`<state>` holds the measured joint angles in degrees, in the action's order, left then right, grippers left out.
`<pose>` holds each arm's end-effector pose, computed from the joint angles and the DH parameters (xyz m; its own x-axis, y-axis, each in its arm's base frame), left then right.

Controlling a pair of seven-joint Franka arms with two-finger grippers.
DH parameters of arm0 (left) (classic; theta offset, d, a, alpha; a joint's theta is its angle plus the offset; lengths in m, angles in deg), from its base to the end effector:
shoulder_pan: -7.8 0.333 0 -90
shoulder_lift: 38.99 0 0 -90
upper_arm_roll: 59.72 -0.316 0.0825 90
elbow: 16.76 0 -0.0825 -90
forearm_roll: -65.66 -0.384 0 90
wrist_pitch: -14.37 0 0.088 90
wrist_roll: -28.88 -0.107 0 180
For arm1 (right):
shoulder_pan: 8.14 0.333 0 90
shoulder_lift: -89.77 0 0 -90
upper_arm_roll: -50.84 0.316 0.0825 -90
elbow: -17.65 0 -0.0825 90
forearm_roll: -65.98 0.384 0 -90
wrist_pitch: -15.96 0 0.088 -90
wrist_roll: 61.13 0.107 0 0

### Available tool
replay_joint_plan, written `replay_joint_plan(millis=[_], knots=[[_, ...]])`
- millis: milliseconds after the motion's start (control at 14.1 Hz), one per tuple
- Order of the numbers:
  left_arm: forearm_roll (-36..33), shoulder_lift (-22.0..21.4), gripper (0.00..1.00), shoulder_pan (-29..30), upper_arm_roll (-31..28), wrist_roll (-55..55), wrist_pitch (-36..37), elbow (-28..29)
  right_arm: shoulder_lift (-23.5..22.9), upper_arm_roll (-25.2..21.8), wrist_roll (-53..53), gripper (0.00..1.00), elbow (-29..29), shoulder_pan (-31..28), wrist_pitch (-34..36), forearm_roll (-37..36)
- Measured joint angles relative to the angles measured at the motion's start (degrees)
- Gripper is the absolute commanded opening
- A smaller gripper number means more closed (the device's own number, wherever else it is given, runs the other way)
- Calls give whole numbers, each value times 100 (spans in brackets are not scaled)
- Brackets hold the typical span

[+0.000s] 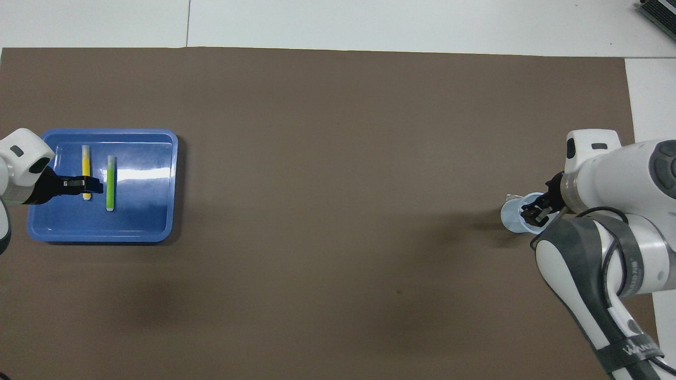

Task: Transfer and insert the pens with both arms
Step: 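Grasp the green pen with the left gripper and lift it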

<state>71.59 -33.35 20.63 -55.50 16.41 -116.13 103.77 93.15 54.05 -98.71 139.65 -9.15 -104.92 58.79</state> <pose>0.5616 0.0831 0.3796 0.9959 0.0008 0.0903 -0.0058 -0.9973 0.0728 0.5325 0.0149 0.4386 0.7281 0.6842 -0.0408 0.6838 -0.7211 0.1114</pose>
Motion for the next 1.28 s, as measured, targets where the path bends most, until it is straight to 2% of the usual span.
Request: replay_joint_plan(millis=[284, 780, 851, 922, 1064, 1277], knots=[[-3, 455, 54, 0, 14, -34, -596, -5, 2, 61, 8, 100, -41, 192, 0, 329], [-6, 959, 52, -1, 32, -86, -1265, -14, 3, 75, 484, 100, -53, 240, 18, 972], [-6, 1000, 47, -1, 33, -87, -1315, -14, 3, 77, 687, 100, -53, 245, 43, 1095], [-6, 1039, 35, -1, 35, -89, -1378, -13, 3, 76, 890, 100, -52, 274, 56, 1239], [-13, 1068, 1, -3, 36, -91, -1478, -14, 3, 80, 1384, 100, -52, 402, 77, 1484], [-22, 1068, 0, -5, 35, -96, -1499, -21, 3, 86, 2192, 100, -52, 634, 90, 1843]])
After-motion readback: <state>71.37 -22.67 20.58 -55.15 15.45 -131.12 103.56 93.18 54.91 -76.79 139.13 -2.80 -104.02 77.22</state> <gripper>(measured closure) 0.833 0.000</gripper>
